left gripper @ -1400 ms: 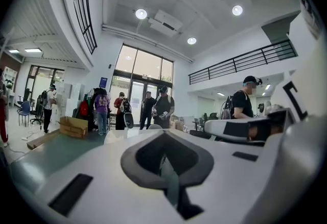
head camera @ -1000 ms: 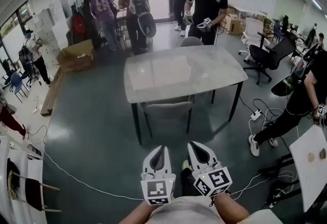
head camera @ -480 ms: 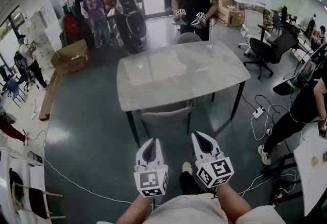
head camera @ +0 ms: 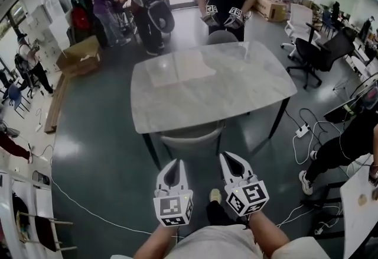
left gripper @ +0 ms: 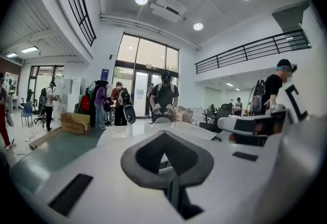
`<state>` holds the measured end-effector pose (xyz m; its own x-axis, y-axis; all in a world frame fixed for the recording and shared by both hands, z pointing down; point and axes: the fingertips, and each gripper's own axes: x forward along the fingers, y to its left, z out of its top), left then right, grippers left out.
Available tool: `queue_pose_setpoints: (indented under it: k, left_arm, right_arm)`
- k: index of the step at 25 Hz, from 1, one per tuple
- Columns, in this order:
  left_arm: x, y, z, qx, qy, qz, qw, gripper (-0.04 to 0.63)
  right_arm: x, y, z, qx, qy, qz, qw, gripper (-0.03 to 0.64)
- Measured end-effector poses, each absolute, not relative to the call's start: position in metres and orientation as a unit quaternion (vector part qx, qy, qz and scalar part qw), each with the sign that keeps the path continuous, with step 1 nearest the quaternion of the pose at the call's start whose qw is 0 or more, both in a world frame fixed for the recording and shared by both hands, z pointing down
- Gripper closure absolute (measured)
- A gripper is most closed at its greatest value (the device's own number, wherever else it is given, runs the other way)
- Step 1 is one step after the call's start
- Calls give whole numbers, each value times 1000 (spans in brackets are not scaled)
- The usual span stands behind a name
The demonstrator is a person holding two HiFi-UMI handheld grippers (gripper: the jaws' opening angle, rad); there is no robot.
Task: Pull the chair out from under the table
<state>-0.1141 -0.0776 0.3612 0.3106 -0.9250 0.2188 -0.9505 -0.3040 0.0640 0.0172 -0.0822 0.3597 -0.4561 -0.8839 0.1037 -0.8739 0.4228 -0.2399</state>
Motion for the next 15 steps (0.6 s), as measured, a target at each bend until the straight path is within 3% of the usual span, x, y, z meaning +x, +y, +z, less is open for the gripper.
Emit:
queue_pose_setpoints:
  k: [15]
  left_arm:
    - [-80, -147, 364, 803, -582, 85, 92, 581]
  right_arm:
    - [52, -159, 351, -504, 854, -126, 21, 591]
